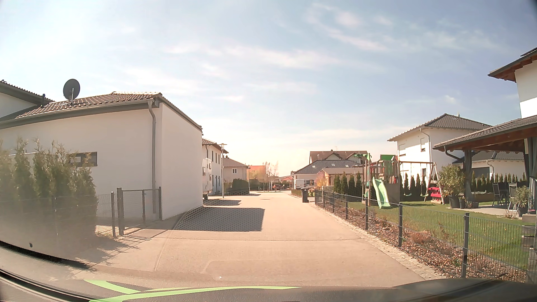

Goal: Follow the waypoints while adhering to traffic rules and regulations

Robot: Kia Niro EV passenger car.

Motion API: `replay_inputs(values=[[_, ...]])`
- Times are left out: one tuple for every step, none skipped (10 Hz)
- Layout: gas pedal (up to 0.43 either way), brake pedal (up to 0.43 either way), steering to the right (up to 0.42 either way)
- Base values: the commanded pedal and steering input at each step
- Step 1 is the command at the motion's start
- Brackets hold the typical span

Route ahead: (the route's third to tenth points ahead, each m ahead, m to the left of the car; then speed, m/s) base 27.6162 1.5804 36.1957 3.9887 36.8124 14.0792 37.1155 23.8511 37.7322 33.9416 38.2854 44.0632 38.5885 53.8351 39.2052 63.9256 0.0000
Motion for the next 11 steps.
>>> replay_inputs(values=[[0.0, 0.396, 0.0], [0.0, 0.396, 0.0], [0.0, 0.396, 0.0], [0.0, 0.396, 0.0], [0.0, 0.396, 0.0], [0.0, 0.402, 0.0], [0.0, 0.396, 0.0], [0.0, 0.396, 0.0], [0.0, 0.402, 0.0], [0.0, 0.396, 0.0], [0.0, 0.396, 0.0]])
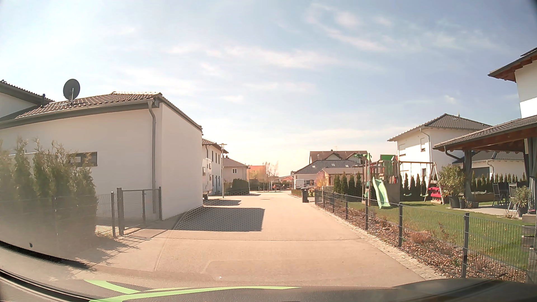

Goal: Follow the waypoints while adhering to traffic rules and regulations

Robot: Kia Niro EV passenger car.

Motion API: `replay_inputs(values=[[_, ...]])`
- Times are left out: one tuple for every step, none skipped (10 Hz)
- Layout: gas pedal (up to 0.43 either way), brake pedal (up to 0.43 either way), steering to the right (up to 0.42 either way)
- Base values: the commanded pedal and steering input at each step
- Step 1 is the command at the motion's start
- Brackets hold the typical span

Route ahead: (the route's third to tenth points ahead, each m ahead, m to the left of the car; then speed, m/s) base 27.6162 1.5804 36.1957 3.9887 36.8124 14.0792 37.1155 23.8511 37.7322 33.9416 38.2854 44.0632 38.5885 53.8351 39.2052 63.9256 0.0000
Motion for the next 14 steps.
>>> replay_inputs(values=[[0.0, 0.396, 0.0], [0.0, 0.402, 0.0], [0.0, 0.402, 0.0], [0.0, 0.396, 0.0], [0.0, 0.396, 0.0], [0.0, 0.396, 0.0], [0.0, 0.396, 0.0], [0.0, 0.396, 0.0], [0.0, 0.396, 0.0], [0.0, 0.396, 0.0], [0.0, 0.396, 0.0], [0.0, 0.396, 0.0], [0.0, 0.39, 0.0], [0.0, 0.396, 0.0]])
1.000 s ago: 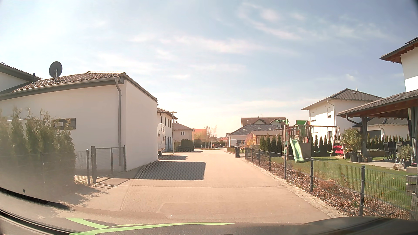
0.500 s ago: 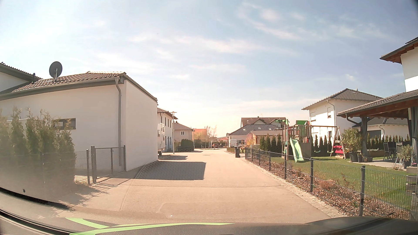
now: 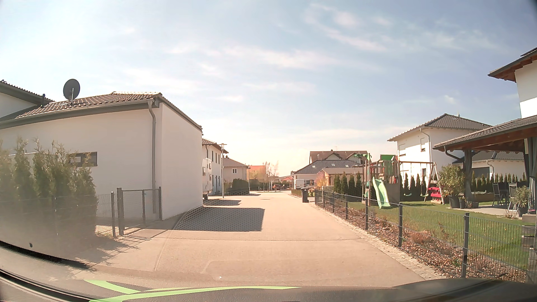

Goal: Follow the waypoints while adhering to traffic rules and regulations

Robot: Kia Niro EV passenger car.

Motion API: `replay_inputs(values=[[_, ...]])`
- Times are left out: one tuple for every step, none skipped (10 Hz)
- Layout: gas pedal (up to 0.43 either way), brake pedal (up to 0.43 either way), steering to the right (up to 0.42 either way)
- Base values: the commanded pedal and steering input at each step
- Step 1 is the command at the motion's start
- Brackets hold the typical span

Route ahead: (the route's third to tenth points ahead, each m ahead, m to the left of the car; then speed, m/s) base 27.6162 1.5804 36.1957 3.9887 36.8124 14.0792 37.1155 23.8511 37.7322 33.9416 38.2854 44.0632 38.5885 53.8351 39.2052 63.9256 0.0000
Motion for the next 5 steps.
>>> replay_inputs(values=[[0.0, 0.396, 0.0], [0.0, 0.396, 0.0], [0.0, 0.396, 0.0], [0.0, 0.396, 0.0], [0.0, 0.396, 0.0]])
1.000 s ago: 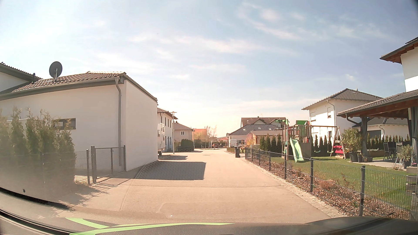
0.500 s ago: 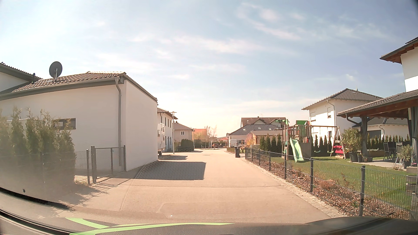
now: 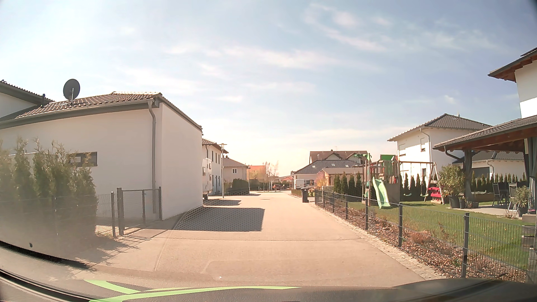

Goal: Follow the waypoints while adhering to traffic rules and regulations

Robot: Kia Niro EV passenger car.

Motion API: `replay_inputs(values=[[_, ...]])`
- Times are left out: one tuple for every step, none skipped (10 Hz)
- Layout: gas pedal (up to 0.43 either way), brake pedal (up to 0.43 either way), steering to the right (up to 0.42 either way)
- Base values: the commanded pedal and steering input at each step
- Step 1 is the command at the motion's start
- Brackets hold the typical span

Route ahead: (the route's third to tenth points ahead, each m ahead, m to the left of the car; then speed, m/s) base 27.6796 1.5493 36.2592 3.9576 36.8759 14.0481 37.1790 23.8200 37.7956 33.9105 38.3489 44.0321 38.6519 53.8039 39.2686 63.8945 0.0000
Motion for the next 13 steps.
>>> replay_inputs(values=[[0.0, 0.396, 0.0], [0.0, 0.396, 0.0], [0.0, 0.396, 0.0], [0.0, 0.396, 0.0], [0.0, 0.396, 0.0], [0.0, 0.396, 0.0], [0.0, 0.396, 0.0], [0.0, 0.396, 0.0], [0.0, 0.396, 0.0], [0.0, 0.396, 0.0], [0.0, 0.396, 0.0], [0.0, 0.396, 0.0], [0.0, 0.396, 0.0]])
